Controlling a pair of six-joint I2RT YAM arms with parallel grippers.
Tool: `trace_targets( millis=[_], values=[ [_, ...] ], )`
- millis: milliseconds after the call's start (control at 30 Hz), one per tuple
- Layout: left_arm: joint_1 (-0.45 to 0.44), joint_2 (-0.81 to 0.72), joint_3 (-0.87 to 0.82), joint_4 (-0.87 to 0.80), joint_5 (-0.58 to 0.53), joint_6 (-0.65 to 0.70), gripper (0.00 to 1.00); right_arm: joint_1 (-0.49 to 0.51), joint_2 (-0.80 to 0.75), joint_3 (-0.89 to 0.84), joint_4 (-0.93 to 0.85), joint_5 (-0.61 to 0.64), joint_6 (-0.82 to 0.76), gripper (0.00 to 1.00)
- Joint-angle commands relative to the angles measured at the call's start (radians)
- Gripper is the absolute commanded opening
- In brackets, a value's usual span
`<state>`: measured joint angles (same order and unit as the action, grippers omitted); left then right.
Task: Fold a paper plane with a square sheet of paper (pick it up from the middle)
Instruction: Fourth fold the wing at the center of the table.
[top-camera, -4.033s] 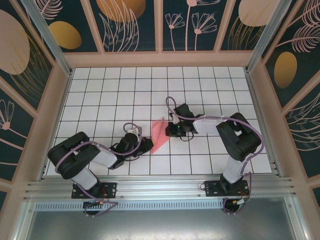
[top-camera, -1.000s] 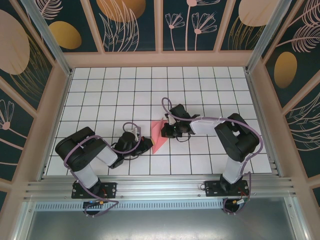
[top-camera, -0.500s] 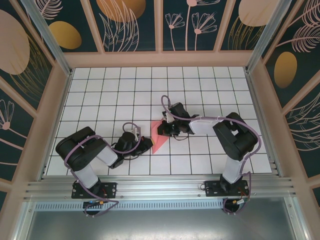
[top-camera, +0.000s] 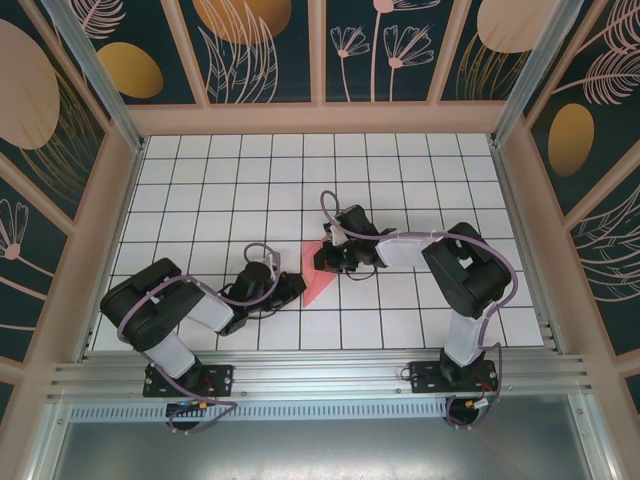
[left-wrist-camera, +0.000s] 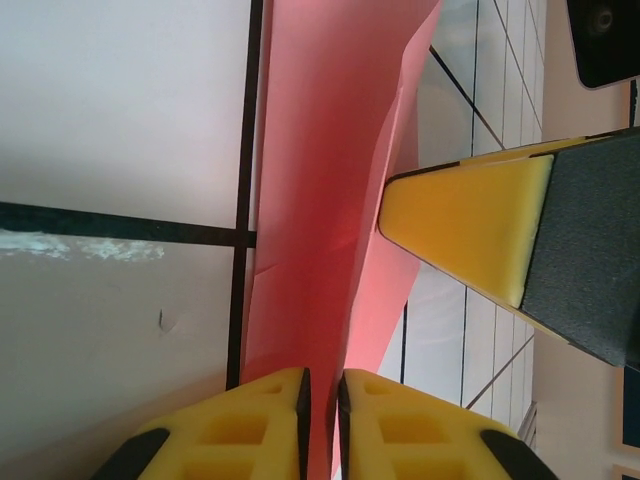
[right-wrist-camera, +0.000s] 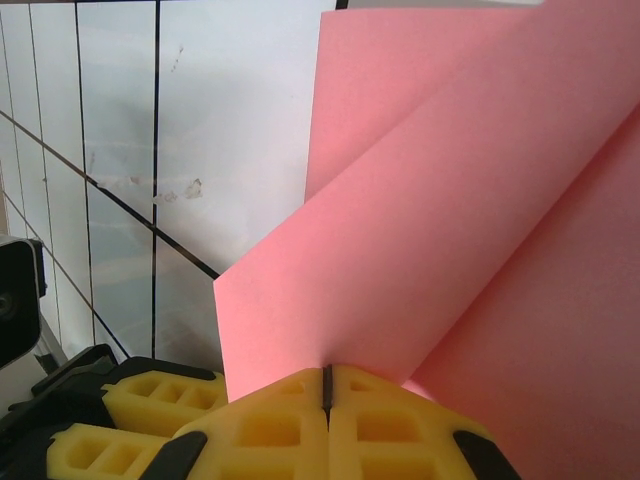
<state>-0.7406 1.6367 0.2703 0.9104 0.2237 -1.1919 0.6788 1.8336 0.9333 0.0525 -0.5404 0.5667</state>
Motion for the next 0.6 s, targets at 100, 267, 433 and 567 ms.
trace_targets(
  millis=[100,267,433,567],
  values=[
    [0.007,-0.044,0.031,-0.160,-0.067,0.070,0.23,0.005,0.016,0.030,-0.011,0.007,-0.007,0.04],
    [0.006,-0.033,0.059,-0.192,-0.065,0.092,0.12,0.005,0.021,0.032,-0.010,0.005,-0.008,0.04],
    [0.007,-0.008,0.052,-0.179,-0.060,0.086,0.04,0.005,0.024,0.036,-0.013,0.003,-0.008,0.04],
    [0.007,0.008,0.041,-0.160,-0.053,0.071,0.02,0.005,0.020,0.043,-0.022,0.002,-0.011,0.05]
  ],
)
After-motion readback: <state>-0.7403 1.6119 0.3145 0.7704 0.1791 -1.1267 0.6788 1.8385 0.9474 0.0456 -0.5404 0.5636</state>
